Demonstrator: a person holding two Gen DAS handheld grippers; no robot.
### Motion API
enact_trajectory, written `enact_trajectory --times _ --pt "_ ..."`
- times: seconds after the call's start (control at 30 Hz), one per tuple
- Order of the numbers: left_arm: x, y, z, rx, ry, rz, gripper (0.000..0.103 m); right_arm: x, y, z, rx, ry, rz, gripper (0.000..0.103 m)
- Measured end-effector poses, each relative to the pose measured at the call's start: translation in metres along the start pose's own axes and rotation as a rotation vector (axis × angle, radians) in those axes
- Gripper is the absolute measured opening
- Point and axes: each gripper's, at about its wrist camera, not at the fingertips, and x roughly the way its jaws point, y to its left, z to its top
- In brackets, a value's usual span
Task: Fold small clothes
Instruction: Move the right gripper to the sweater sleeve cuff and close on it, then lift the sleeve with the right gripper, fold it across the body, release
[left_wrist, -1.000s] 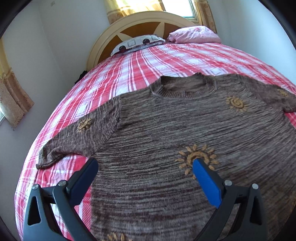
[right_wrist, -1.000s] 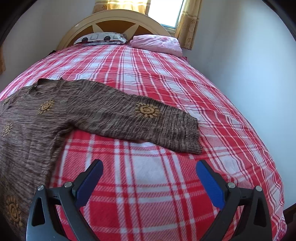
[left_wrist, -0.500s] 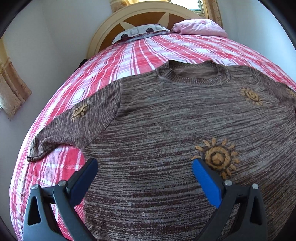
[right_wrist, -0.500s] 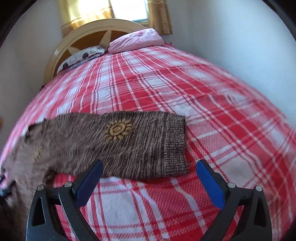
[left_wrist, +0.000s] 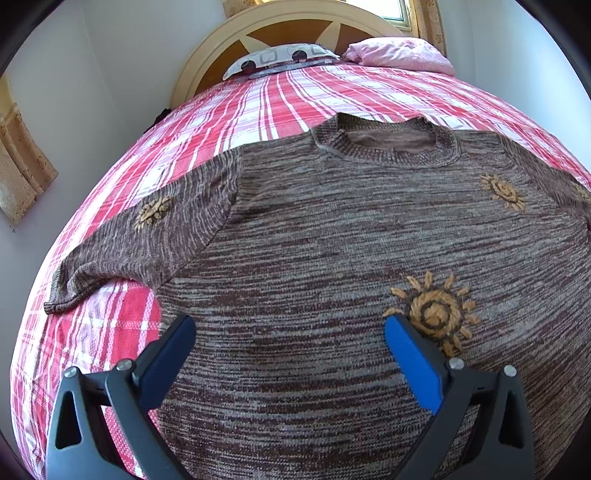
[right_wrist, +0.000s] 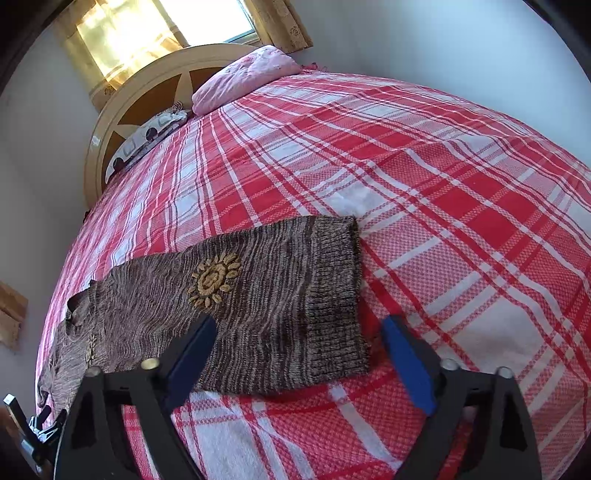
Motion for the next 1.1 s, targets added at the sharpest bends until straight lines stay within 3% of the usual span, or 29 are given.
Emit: enact_trajectory --times 0.13,0.2,0.37,0.57,1.1 --pt "0.002 0.002 -0.001 -0.016 0.012 -0.017 0.103 0.007 0.006 0.001 -0.027 0.007 -0.022 0.062" --pt "0.003 0.003 -0.001 -0.024 0.015 -0.024 0.103 0.007 0.002 0.002 -0.018 0.001 -0.038 0.036" --pt "0.004 0.004 -0.002 -0.035 0.021 -0.035 0.103 0.007 -0.001 0.006 -0.019 0.01 -0.028 0.03" --pt "0.007 0.009 -0.003 -0.068 0.036 -0.072 0.103 0.002 0.024 0.009 -0.071 -0.011 -0.02 0.022" --pt "0.008 0.012 -0.004 -0.087 0.042 -0.099 0.103 0.001 0.169 -0.003 -0.424 -0.068 0.021 0.02"
